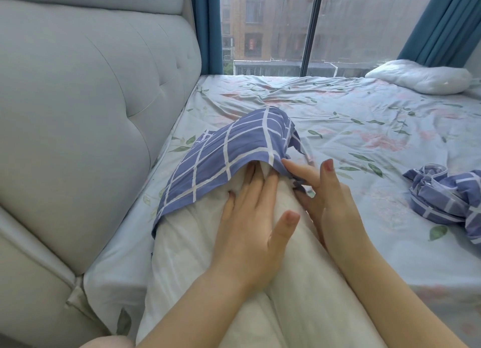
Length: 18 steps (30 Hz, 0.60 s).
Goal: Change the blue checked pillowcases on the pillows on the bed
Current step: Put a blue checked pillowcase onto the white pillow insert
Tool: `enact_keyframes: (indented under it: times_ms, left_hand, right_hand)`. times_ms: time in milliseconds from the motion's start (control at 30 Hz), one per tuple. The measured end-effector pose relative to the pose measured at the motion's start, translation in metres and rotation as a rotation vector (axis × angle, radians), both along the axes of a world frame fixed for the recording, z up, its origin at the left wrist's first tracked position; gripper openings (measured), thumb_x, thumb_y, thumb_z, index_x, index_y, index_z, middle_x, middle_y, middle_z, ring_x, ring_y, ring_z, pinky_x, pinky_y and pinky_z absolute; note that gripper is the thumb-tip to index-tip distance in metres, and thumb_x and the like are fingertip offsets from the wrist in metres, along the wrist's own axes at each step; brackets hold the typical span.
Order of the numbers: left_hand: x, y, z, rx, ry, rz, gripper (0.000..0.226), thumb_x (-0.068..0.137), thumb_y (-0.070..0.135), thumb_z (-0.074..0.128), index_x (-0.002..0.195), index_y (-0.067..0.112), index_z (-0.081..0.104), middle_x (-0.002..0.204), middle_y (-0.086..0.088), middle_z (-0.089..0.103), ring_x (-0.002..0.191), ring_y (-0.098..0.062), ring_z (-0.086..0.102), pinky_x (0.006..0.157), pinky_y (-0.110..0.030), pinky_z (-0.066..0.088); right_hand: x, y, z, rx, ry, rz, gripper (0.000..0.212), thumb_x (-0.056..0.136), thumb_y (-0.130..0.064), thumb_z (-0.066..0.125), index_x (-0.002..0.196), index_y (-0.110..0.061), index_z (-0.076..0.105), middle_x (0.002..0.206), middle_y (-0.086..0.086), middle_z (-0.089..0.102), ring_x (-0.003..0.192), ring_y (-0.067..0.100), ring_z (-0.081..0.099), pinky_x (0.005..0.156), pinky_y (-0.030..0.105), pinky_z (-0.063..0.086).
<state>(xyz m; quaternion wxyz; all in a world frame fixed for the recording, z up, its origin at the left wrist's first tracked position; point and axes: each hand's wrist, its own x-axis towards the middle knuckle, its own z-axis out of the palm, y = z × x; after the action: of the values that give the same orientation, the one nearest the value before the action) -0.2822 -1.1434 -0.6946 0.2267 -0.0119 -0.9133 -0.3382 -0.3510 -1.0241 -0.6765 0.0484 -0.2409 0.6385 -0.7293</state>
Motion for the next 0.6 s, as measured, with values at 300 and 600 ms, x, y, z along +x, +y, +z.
enact_keyframes:
  times_ms: [300, 600]
  left_hand:
    - [-0.0061, -0.0096, -0.0032, 0.053, 0.137, 0.071, 0.097, 0.086, 0.077, -0.009, 0.148, 0.020, 0.038, 0.153, 0.004, 0.039, 0.145, -0.013, 0.028, 0.112, -0.049, 0.030]
    - [-0.0021, -0.0084, -0.0002, 0.208, 0.110, 0.114, 0.080, 0.077, 0.085, -0.011, 0.085, 0.039, 0.054, 0.108, -0.002, 0.063, 0.115, -0.017, 0.042, 0.107, -0.046, 0.033]
  right_hand:
    - [0.0053, 0.0065, 0.0004, 0.201, 0.286, -0.169, 0.058, 0.092, -0.065, 0.030, 0.102, -0.028, 0.074, 0.092, -0.009, 0.074, 0.087, 0.014, 0.067, 0.083, 0.039, 0.052]
    - [0.0096, 0.0095, 0.0046, 0.264, 0.501, -0.089, 0.081, 0.094, -0.070, 0.019, 0.063, -0.014, 0.070, 0.061, -0.006, 0.062, 0.063, 0.012, 0.057, 0.063, 0.017, 0.038]
